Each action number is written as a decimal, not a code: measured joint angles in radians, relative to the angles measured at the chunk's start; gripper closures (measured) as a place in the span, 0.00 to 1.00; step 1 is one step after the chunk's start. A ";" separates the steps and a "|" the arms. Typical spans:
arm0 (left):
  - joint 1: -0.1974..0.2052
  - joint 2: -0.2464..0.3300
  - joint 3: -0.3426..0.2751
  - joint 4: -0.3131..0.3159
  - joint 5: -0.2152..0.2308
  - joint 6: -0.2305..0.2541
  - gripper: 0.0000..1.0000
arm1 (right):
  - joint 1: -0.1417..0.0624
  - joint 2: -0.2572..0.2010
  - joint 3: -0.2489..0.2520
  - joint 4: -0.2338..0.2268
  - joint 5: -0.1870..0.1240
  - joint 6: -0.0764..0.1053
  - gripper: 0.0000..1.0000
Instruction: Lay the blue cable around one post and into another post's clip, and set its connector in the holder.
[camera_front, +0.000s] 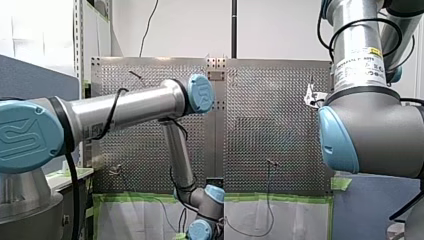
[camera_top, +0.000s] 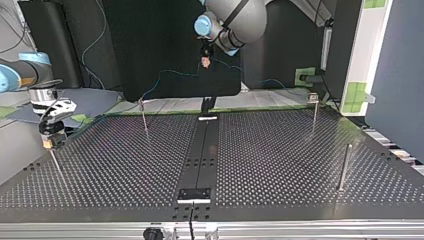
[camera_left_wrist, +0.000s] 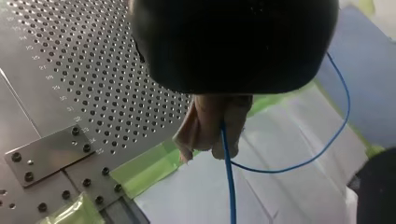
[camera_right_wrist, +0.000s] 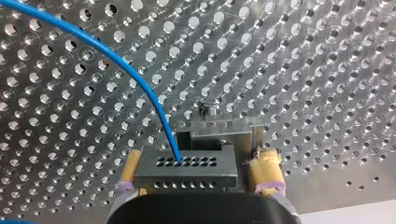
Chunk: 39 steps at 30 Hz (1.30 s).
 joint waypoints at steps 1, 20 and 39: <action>0.005 0.011 -0.011 -0.011 0.002 0.011 1.00 | 0.000 0.000 0.000 0.000 0.000 0.000 0.00; 0.086 0.190 -0.053 -0.190 0.058 0.190 0.98 | 0.000 0.000 0.000 0.000 0.000 0.000 0.00; 0.160 0.357 -0.053 -0.357 0.039 0.357 0.95 | 0.000 0.000 0.000 0.000 0.000 0.000 0.00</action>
